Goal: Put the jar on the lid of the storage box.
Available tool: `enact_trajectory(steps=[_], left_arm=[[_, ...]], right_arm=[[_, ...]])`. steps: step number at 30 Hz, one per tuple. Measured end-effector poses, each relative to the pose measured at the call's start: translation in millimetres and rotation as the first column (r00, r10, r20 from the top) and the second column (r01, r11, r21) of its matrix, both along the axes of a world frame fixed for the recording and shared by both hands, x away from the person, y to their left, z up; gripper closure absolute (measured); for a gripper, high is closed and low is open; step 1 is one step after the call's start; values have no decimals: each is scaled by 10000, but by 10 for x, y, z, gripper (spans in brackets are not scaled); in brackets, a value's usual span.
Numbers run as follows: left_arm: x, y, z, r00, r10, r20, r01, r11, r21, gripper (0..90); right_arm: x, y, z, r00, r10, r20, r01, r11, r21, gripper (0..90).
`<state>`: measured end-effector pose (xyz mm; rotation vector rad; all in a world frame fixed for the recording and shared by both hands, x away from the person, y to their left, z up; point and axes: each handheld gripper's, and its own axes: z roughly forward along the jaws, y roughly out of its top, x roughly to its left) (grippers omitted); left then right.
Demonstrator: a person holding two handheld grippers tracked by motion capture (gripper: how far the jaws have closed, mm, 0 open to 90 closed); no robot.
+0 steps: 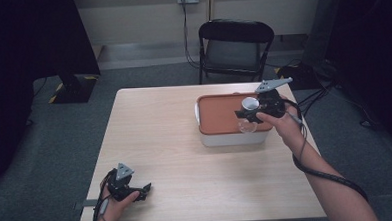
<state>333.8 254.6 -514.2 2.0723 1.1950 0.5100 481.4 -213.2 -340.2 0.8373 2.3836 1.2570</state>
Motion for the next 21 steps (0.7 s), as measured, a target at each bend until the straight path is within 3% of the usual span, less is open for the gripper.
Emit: enact_trajectory(steps=[21], left_arm=[[-1,0,0,10000,-2,1,2,10000,3,5]], right_arm=[[200,116,-41,9995,-317,-33,316,9994,-111,376]])
